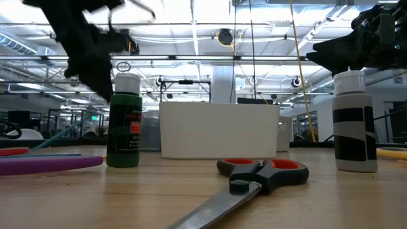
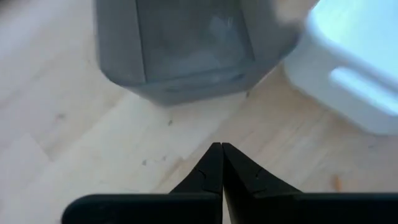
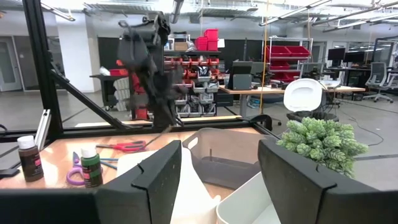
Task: Pick & Place Paint Supplies
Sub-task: Put the blue paint brush into the black bin
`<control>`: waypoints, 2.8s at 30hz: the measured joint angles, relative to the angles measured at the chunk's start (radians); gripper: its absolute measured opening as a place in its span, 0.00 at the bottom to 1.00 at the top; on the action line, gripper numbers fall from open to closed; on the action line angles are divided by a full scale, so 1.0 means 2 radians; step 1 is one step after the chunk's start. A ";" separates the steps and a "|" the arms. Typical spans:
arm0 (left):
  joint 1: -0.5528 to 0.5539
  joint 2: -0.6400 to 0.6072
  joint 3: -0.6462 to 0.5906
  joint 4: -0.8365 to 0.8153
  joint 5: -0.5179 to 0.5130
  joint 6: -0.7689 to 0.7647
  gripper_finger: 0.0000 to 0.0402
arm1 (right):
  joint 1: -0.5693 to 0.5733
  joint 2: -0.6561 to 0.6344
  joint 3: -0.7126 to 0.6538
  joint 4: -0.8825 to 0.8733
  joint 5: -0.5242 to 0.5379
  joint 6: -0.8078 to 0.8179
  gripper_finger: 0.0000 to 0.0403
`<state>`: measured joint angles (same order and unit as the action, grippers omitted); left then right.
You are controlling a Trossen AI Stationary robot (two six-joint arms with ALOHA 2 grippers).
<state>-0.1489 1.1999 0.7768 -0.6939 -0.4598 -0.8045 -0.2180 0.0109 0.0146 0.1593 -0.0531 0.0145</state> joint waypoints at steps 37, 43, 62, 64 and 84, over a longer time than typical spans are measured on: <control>-0.009 -0.279 -0.154 0.539 0.389 0.339 0.00 | 0.000 0.000 0.000 -0.004 0.000 0.000 0.51; -0.024 -0.253 -0.154 0.623 0.412 0.302 0.00 | 0.000 0.000 0.000 -0.004 0.000 0.000 0.51; -0.074 -0.201 -0.130 0.675 0.506 0.416 0.00 | 0.000 0.000 0.000 -0.004 0.000 0.000 0.51; -0.075 -0.200 -0.130 0.672 0.507 0.423 0.00 | 0.000 0.000 0.000 -0.004 0.000 0.000 0.51; -0.015 -0.200 -0.129 0.681 -0.033 0.498 0.00 | 0.000 0.000 0.000 -0.004 0.000 0.000 0.51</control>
<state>-0.1784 0.7990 0.5182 0.6681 -0.5258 0.1915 -0.2180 0.0105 0.0143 0.1520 -0.0532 0.0146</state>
